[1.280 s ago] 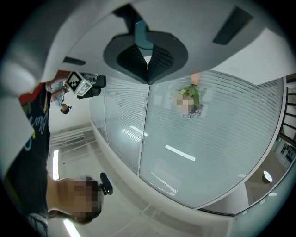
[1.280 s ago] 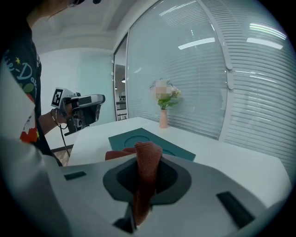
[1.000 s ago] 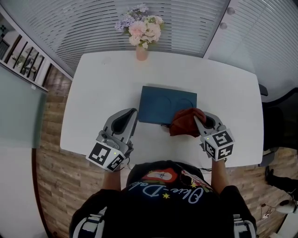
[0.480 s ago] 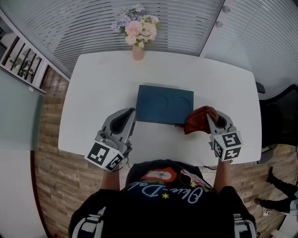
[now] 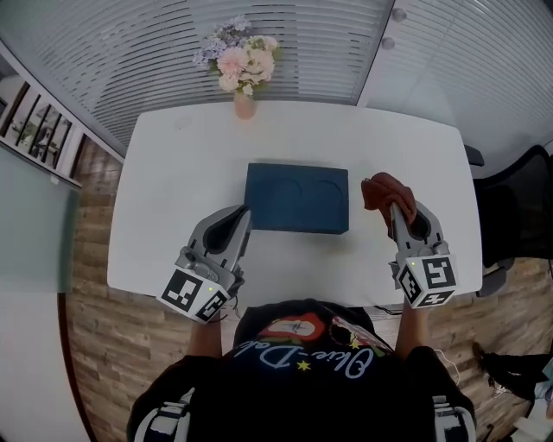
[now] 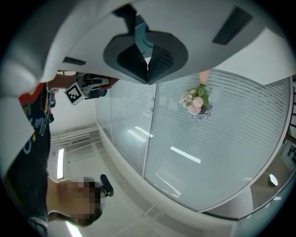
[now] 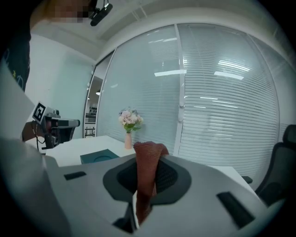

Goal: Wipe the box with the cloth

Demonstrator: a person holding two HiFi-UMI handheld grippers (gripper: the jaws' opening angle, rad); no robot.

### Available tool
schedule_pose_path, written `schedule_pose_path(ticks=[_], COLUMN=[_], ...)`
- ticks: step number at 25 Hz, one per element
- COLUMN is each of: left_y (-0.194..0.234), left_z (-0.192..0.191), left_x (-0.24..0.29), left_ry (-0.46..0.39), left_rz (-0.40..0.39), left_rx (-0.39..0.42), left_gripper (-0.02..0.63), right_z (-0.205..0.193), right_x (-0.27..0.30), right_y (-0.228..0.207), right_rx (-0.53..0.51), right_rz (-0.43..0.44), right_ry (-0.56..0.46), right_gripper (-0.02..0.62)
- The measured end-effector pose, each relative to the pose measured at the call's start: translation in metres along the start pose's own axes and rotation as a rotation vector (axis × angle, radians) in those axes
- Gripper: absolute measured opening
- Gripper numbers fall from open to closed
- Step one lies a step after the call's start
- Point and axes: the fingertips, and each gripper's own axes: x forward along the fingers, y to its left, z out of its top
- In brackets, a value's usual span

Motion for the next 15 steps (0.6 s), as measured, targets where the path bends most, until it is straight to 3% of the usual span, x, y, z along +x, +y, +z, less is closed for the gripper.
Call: schedule_pose_path(ticks=[6, 15], left_y=[-0.001, -0.01], left_z=[-0.005, -0.003], left_x=[-0.002, 0.003], left_ry=[0.02, 0.031], left_rz=[-0.004, -0.004], left_rx=[-0.003, 0.008], left_gripper=[0.003, 0.005], right_z=[0.028, 0.033], right_x=[-0.015, -0.021], right_y=[0.004, 0.005], right_rx=[0.069, 0.113], right_rz=[-0.005, 0.04], right_ry=[-0.17, -0.191], right_gripper=[0.028, 0.028])
